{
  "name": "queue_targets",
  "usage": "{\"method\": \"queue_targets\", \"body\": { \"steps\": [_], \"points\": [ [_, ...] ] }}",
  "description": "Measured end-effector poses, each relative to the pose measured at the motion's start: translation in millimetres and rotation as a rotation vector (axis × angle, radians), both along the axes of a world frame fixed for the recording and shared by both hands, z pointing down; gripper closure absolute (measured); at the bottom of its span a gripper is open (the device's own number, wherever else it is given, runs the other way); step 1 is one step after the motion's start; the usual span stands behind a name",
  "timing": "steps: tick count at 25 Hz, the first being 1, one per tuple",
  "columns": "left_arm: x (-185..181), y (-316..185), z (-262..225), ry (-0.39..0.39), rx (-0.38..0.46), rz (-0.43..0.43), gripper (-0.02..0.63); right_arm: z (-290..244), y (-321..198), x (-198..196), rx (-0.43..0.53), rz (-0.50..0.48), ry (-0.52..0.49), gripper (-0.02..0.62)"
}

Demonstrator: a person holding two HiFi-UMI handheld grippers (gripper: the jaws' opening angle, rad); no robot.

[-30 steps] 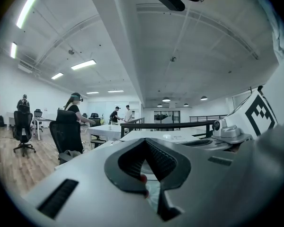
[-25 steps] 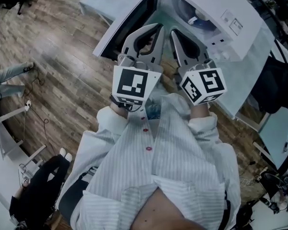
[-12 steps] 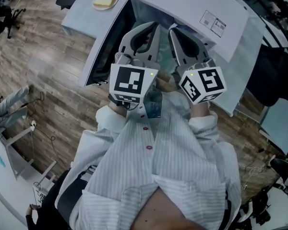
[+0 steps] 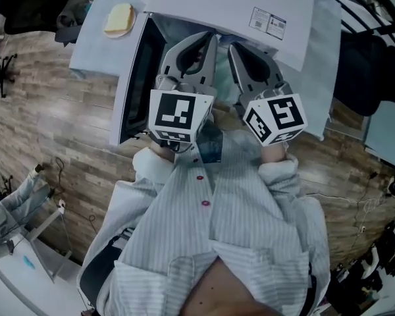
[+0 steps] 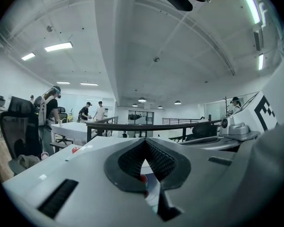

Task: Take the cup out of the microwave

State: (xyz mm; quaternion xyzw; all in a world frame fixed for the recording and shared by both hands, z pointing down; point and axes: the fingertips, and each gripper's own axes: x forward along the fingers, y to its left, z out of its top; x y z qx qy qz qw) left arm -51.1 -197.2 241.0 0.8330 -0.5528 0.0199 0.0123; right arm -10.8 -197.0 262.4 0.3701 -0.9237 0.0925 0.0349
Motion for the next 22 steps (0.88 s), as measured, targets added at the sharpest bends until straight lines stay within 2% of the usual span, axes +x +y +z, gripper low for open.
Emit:
{"method": "queue_targets", "body": {
  "steps": [11,22],
  "points": [
    [16,-1,7,-0.002,-0.016,0.139,0.598,6,5,18,-0.02,0.155,-0.009,0.56],
    [7,1,22,0.008,-0.033,0.139,0.598,18,10,14,-0.013,0.173,0.019,0.56]
  ]
}}
